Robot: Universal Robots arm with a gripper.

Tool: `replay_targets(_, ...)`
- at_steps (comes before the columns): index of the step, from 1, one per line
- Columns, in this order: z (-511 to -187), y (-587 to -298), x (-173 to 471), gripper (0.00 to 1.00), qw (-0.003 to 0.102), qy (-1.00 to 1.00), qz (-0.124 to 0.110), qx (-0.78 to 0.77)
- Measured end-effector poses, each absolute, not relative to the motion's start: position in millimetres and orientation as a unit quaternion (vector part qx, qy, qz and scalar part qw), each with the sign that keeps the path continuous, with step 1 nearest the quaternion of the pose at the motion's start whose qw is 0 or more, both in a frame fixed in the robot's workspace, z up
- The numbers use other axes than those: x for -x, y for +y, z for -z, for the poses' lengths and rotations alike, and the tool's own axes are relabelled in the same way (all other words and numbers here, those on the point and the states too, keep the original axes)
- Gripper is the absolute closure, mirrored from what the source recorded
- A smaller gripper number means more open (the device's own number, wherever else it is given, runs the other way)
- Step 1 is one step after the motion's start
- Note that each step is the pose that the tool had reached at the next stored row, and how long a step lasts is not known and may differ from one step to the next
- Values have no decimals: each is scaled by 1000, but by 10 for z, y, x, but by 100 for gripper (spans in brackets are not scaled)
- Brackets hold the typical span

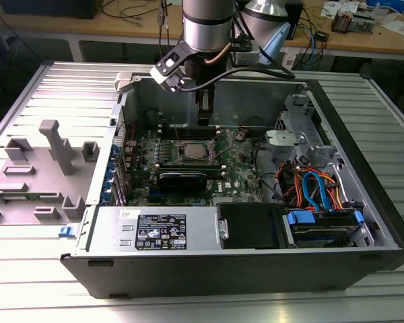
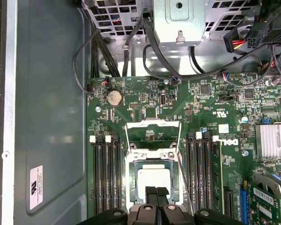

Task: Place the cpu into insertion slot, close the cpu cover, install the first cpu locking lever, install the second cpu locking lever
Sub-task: 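Close the cpu cover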

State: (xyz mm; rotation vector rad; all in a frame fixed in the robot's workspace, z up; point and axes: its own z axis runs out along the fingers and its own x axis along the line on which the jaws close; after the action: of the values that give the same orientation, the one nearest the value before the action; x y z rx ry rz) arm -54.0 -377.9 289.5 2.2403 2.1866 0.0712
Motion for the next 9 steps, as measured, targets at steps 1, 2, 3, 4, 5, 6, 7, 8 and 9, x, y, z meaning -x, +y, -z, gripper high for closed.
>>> replay_targets(1,-2895,-3779,534,89,5,698,-23,-715)
replay_targets(2,-2895,-3779,527,89,5,698,-23,-715)
replay_targets(3,-2895,-3779,523,89,5,698,-23,-715)
replay_targets(4,-2895,-3779,520,89,5,698,-23,-715)
replay_targets(5,-2895,-3779,516,89,5,698,-23,-715)
replay_targets(6,-2895,-3779,512,89,5,698,-23,-716)
replay_targets(7,-2895,-3779,511,89,5,698,-23,-716)
replay_targets(8,-2895,-3779,509,89,5,698,-23,-716)
replay_targets(9,-2895,-3779,507,89,5,698,-23,-715)
